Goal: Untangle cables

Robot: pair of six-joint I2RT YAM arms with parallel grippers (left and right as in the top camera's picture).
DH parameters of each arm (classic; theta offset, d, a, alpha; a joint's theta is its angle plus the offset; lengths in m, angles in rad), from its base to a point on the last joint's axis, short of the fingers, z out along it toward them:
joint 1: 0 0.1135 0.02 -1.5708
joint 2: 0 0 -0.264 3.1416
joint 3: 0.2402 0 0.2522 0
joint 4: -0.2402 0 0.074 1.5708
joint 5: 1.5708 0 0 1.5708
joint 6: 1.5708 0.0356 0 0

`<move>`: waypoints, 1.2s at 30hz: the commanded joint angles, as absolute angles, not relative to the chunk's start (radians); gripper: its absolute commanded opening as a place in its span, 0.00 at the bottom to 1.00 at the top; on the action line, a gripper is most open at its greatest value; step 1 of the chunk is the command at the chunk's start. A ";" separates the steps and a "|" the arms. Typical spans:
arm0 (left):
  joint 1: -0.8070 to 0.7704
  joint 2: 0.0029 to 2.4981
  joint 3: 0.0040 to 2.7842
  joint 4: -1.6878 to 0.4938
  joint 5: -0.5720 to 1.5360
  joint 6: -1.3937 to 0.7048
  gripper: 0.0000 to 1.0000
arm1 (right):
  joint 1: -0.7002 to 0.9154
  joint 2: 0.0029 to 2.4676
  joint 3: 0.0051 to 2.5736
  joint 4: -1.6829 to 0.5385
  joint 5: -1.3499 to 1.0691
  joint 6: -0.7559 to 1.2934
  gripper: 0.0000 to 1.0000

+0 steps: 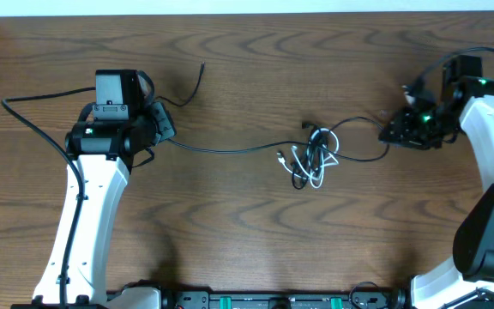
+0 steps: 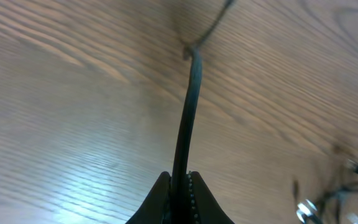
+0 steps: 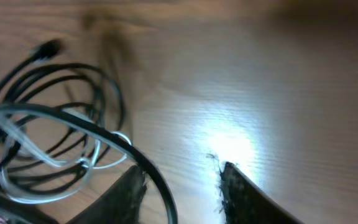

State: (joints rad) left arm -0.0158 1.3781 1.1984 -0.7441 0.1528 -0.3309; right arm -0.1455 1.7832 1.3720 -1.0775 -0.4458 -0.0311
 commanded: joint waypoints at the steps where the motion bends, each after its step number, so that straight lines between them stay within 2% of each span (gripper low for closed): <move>1: -0.042 1.364 1.197 -0.743 0.241 -0.307 0.08 | -0.094 1.768 1.393 -1.071 -0.533 -0.156 0.46; 2: -0.057 1.364 1.197 -0.741 0.240 -0.308 0.07 | -0.076 1.766 1.403 -1.069 -0.534 -0.156 0.50; 6: -0.123 1.364 1.197 -0.719 0.239 -0.308 0.07 | -0.010 1.757 1.455 -1.079 -0.535 -0.186 0.55; 11: -0.181 1.365 1.197 -0.669 0.239 -0.319 0.07 | 0.072 1.735 1.522 -1.084 -0.530 -0.227 0.73; 25: -0.187 1.365 1.197 -0.628 0.240 -0.396 0.07 | 0.253 1.753 1.525 -0.978 -0.476 -0.284 0.73; 36: -0.136 1.365 1.197 -0.406 0.170 -0.630 0.07 | 0.310 1.761 1.454 -0.810 -0.421 -0.453 0.70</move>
